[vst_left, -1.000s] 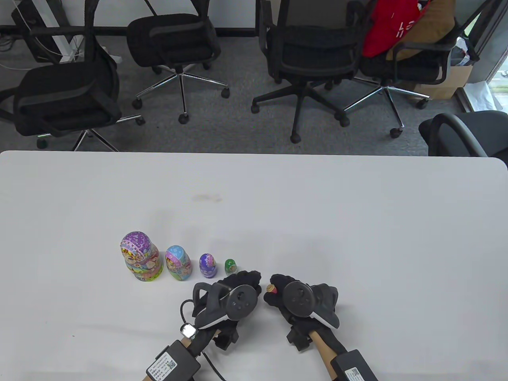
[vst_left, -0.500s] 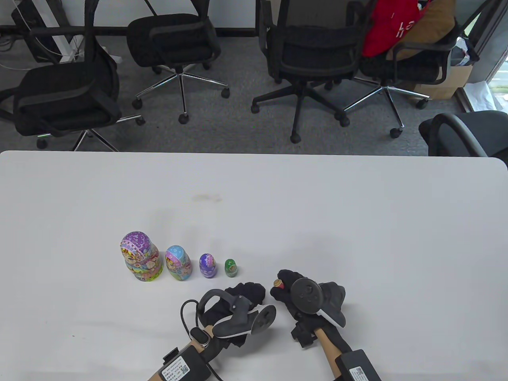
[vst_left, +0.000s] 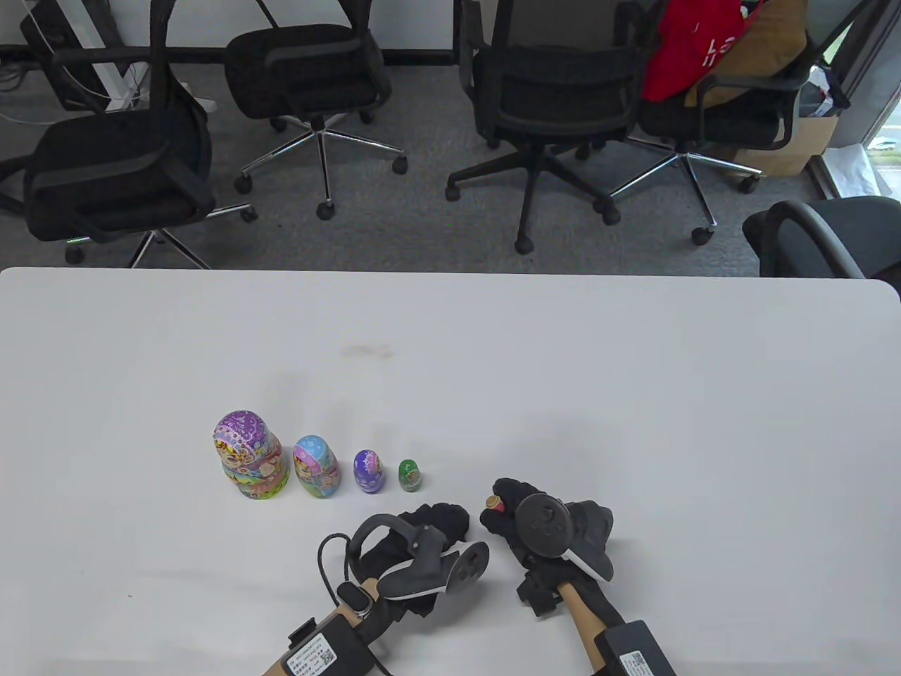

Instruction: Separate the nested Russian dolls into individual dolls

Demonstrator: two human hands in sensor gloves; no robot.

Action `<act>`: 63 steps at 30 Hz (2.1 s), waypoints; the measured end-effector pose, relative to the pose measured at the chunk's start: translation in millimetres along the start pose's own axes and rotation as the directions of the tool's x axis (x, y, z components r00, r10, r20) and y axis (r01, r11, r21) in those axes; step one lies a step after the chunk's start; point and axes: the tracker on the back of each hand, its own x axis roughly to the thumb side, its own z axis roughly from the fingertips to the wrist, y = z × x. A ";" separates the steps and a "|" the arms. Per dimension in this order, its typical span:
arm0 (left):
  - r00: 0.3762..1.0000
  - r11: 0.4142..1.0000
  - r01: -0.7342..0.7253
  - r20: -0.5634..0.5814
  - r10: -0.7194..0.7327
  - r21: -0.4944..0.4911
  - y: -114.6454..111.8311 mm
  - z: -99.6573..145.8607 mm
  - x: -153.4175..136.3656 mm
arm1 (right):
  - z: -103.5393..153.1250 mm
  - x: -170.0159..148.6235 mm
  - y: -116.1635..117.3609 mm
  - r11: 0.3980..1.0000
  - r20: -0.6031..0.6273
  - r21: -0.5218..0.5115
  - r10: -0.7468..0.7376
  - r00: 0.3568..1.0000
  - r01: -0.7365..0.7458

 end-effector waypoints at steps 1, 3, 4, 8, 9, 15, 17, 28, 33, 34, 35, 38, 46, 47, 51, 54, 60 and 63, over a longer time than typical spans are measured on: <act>1.000 1.000 -0.019 -0.017 0.019 0.012 3.9 0.1 -3.4 | 0.0 -0.1 -0.1 1.000 0.000 -0.001 0.000 1.000 0.000; 0.998 0.999 -0.049 -0.050 0.049 0.018 8.9 0.1 -10.2 | 0.1 -0.1 -0.1 1.000 0.001 -0.002 -0.001 1.000 0.001; 0.996 0.998 -0.054 -0.067 0.055 0.012 10.0 -0.3 -14.2 | 0.1 0.0 -0.1 1.000 0.002 -0.003 -0.001 1.000 0.001; 0.994 1.000 -0.022 -0.110 0.020 -0.015 5.2 -2.4 -25.5 | 0.2 0.4 0.3 1.000 0.005 -0.002 0.001 1.000 -0.001; 0.993 0.999 -0.009 -0.118 0.005 -0.032 2.2 -3.3 -28.1 | 0.3 0.6 0.3 1.000 0.006 -0.001 0.002 1.000 -0.002; 0.990 0.988 -0.008 -0.143 -0.014 -0.153 -9.6 -6.9 -34.7 | 0.7 0.6 0.4 1.000 0.008 0.000 0.004 1.000 -0.004; 0.989 0.984 -0.004 -0.143 -0.022 -0.180 -12.9 -7.8 -35.0 | 0.8 0.5 0.4 1.000 0.007 0.001 0.005 1.000 -0.005; 0.991 0.985 -0.022 -0.131 0.000 -0.169 -14.7 -8.9 -35.4 | 1.3 1.9 0.6 1.000 0.016 0.006 0.012 1.000 -0.012; 0.981 0.984 -0.154 -0.132 0.142 -0.085 -0.1 -6.5 -41.8 | 1.9 4.5 0.4 1.000 0.028 0.005 0.015 0.999 -0.015; 0.975 0.980 -0.188 -0.130 0.178 -0.067 3.6 -5.7 -43.3 | 2.2 5.8 0.5 1.000 0.035 0.003 0.022 0.999 -0.022; 0.968 0.974 -0.223 -0.126 0.215 -0.048 7.2 -5.0 -44.7 | 2.6 7.2 0.7 0.999 0.042 0.002 0.033 0.999 -0.033; 0.947 0.953 -0.301 -0.118 0.298 -0.014 14.6 -3.1 -47.0 | 3.4 11.1 1.6 0.999 0.063 -0.004 0.047 0.997 -0.046; 0.859 0.862 -0.503 -0.076 0.507 0.068 25.1 0.6 -46.6 | 5.4 25.1 4.2 0.998 0.116 0.000 0.055 0.992 -0.055; 0.849 0.852 -0.518 -0.073 0.523 0.070 25.4 0.6 -46.3 | 5.8 26.7 4.6 0.998 0.122 0.001 0.055 0.991 -0.056; 0.825 0.828 -0.557 -0.067 0.561 0.066 24.3 0.5 -45.1 | 6.2 30.5 5.7 0.999 0.135 0.001 0.052 0.989 -0.053; 0.811 0.814 -0.578 -0.064 0.581 0.062 23.2 0.0 -44.0 | 6.6 32.1 6.1 0.999 0.142 -0.001 0.049 0.989 -0.050; 0.815 0.817 -0.571 -0.065 0.576 0.079 22.9 1.0 -43.0 | 7.3 33.1 6.1 1.000 0.141 -0.004 0.026 0.990 -0.025; 0.817 0.817 -0.567 -0.058 0.574 0.105 21.8 2.0 -42.4 | 7.3 32.0 5.7 0.999 0.111 0.014 -0.039 0.993 0.038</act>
